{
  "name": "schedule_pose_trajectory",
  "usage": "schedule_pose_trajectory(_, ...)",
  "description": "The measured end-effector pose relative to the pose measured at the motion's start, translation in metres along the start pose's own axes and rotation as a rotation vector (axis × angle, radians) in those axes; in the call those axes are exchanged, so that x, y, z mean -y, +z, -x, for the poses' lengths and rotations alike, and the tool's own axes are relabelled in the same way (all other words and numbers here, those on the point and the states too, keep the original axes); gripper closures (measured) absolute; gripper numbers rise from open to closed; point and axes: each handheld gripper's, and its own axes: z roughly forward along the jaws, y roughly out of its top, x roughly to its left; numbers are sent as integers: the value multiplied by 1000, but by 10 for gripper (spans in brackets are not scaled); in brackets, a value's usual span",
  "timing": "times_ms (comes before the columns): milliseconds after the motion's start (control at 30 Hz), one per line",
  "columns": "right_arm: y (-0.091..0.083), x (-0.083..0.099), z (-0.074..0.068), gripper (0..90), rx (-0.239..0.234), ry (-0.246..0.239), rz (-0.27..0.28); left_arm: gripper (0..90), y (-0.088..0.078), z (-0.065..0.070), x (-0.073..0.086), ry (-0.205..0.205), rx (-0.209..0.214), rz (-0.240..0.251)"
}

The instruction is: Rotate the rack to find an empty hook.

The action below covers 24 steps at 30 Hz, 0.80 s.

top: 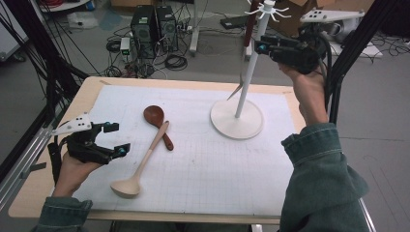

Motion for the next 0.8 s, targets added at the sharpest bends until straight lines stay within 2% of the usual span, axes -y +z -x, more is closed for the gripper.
schedule_pose_trajectory(233,7,25,-9,470,-42,3,-33,77,2,0,1,1,1,-11)
schedule_pose_trajectory(400,11,42,-12,402,-63,19,-37,84,3,-1,1,-1,0,-13)
schedule_pose_trajectory(667,16,67,-22,331,-85,37,-26,98,4,-1,2,-6,2,-21)
schedule_pose_trajectory(800,20,78,-25,321,-96,42,-46,102,4,-1,3,-5,-2,-25)
